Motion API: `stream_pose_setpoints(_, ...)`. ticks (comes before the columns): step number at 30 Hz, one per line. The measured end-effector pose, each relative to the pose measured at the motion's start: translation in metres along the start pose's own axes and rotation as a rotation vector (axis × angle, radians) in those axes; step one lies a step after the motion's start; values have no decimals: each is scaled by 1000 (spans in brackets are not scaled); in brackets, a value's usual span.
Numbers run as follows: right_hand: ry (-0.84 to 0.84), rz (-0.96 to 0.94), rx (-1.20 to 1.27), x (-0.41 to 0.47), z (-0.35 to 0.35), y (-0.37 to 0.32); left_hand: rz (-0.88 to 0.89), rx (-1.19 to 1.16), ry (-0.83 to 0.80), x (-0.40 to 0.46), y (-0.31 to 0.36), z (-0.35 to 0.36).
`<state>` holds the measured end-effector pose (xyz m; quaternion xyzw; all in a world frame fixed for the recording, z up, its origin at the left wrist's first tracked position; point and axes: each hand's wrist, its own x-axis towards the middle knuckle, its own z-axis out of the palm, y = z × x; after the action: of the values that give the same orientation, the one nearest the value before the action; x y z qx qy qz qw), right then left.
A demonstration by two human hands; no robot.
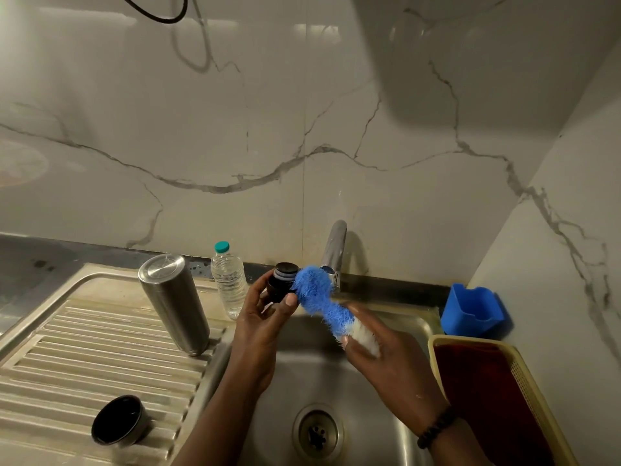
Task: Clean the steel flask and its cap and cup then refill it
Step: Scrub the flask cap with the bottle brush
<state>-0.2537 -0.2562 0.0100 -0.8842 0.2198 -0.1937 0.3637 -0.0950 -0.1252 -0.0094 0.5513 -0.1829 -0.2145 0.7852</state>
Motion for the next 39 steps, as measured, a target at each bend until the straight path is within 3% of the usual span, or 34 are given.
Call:
stream_pose_setpoints(8, -5, 101, 98, -2, 11, 7, -23, -22, 9, -2, -8, -1)
stream_pose_setpoints(31, -72, 45, -50, -7, 2, 0, -20, 85, 26, -6, -4, -4)
stream_pose_setpoints(39, -43, 81, 65, -5, 5, 5, -64, 68, -8, -8, -3, 1)
